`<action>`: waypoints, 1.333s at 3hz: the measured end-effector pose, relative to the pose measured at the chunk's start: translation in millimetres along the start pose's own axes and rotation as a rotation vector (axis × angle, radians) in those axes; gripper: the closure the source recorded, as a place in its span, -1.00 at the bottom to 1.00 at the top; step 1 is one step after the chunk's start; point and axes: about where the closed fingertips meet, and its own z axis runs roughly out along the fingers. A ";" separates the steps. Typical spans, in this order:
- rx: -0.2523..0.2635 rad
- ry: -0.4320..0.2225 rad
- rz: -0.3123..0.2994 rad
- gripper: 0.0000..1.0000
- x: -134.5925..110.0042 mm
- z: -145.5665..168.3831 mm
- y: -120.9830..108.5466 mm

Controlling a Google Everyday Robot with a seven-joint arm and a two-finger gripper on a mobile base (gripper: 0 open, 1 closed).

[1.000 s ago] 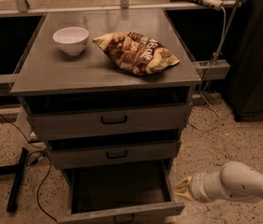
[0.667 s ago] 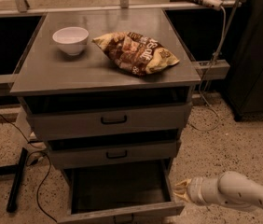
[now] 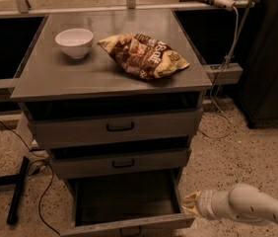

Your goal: Close bottom drawer

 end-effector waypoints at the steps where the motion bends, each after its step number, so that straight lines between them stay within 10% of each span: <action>1: -0.008 0.017 -0.041 1.00 9.3 19.7 11.5; 4: -0.004 -0.034 -0.139 1.00 69.3 106.0 11.5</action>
Offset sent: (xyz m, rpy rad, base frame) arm -0.0048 0.0170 -0.0975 0.0127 -0.0987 0.1382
